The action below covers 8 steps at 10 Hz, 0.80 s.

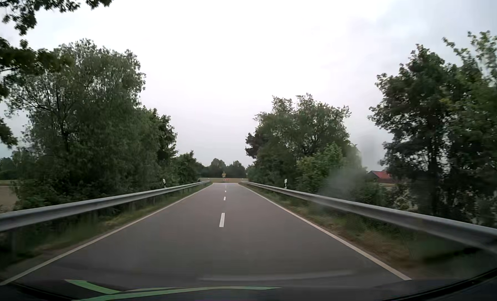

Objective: Follow the waypoints while adhering to traffic rules and regulations

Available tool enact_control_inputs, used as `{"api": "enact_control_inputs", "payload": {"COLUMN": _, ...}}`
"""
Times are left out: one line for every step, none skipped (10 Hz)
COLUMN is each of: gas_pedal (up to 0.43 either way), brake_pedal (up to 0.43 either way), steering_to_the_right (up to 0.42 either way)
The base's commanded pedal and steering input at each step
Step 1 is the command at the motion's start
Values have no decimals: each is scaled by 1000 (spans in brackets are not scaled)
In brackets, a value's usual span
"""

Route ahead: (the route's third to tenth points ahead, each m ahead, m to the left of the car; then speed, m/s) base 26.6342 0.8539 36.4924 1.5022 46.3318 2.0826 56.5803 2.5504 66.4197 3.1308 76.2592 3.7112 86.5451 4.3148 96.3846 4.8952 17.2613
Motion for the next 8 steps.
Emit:
{"api": "enact_control_inputs", "payload": {"gas_pedal": 0, "brake_pedal": 110, "steering_to_the_right": -18}}
{"api": "enact_control_inputs", "payload": {"gas_pedal": 0, "brake_pedal": 116, "steering_to_the_right": -16}}
{"api": "enact_control_inputs", "payload": {"gas_pedal": 0, "brake_pedal": 122, "steering_to_the_right": -15}}
{"api": "enact_control_inputs", "payload": {"gas_pedal": 0, "brake_pedal": 122, "steering_to_the_right": -11}}
{"api": "enact_control_inputs", "payload": {"gas_pedal": 0, "brake_pedal": 122, "steering_to_the_right": -8}}
{"api": "enact_control_inputs", "payload": {"gas_pedal": 0, "brake_pedal": 128, "steering_to_the_right": -8}}
{"api": "enact_control_inputs", "payload": {"gas_pedal": 0, "brake_pedal": 128, "steering_to_the_right": -8}}
{"api": "enact_control_inputs", "payload": {"gas_pedal": 0, "brake_pedal": 134, "steering_to_the_right": -8}}
